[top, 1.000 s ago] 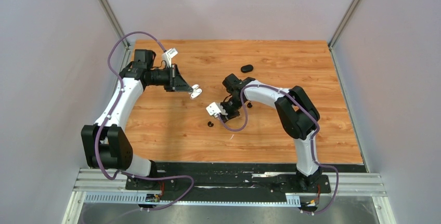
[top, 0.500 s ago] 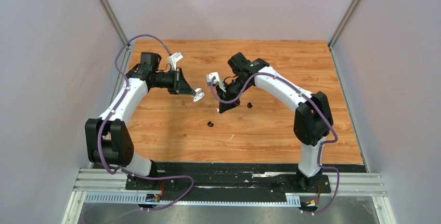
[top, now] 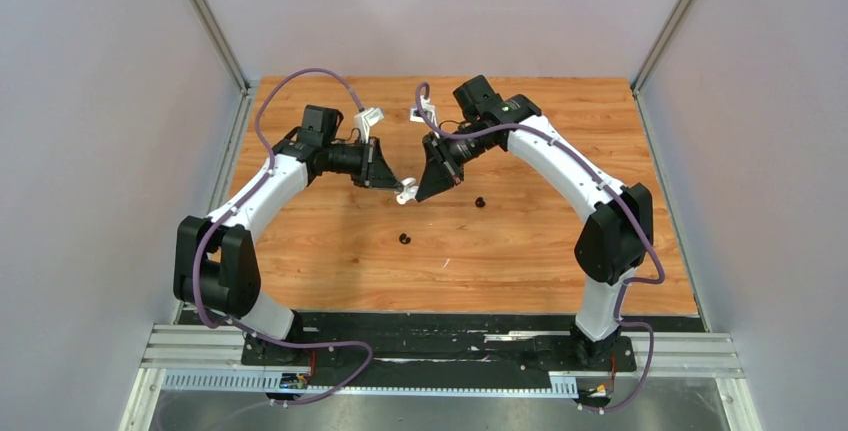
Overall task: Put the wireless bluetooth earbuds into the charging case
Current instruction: Place the earbud in the charging case.
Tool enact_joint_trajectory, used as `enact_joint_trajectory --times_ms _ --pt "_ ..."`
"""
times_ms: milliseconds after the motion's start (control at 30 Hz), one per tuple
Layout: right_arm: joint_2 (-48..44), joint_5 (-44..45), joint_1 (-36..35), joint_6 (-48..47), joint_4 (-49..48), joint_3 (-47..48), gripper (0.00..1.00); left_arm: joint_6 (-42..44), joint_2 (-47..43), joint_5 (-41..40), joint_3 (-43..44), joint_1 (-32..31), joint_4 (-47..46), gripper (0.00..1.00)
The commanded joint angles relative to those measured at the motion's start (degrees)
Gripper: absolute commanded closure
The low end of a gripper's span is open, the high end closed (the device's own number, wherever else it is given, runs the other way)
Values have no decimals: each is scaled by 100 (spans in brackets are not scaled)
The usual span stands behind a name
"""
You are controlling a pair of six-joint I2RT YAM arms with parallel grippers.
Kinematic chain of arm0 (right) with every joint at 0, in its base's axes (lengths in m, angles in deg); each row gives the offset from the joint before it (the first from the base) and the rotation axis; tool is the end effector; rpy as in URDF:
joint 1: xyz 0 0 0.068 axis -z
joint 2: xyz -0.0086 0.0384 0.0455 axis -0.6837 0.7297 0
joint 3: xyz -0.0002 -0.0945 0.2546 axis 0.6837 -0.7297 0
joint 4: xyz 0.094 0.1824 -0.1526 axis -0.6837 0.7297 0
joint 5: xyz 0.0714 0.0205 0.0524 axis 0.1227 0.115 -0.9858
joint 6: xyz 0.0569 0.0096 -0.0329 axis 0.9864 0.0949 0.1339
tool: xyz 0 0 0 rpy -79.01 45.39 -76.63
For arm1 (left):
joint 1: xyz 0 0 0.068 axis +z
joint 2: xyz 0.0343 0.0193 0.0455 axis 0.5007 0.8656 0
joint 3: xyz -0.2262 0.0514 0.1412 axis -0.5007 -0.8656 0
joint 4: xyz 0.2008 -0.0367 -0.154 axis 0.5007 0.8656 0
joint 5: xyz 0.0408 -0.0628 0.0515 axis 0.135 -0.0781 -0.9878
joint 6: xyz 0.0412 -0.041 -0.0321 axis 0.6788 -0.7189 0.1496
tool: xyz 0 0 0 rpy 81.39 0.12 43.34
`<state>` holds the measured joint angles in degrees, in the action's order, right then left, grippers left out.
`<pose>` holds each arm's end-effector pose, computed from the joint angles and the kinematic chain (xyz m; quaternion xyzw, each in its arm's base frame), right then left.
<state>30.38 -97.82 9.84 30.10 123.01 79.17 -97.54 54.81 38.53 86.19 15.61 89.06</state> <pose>0.2908 0.2458 0.3206 -0.4763 0.7035 0.5109 0.1315 0.2999 -0.1217 0.2662 0.1931 0.8238 -0.4884 0.2135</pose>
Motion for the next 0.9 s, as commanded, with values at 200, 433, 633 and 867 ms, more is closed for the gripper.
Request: enact_joint_trajectory --times_ms 200,433,633,867 --pt "2 55 -159 1539 -893 243 100 -806 -109 637 -37 -103 -641 100" --pt "98 670 -297 1716 -966 242 100 -1102 -13 909 10 -103 -816 100" --pt "151 830 -309 1782 -998 111 100 -1111 -24 1016 20 -103 -830 100" --pt "201 1006 -304 1753 -948 180 100 -1038 -58 1047 6 -98 -780 100"
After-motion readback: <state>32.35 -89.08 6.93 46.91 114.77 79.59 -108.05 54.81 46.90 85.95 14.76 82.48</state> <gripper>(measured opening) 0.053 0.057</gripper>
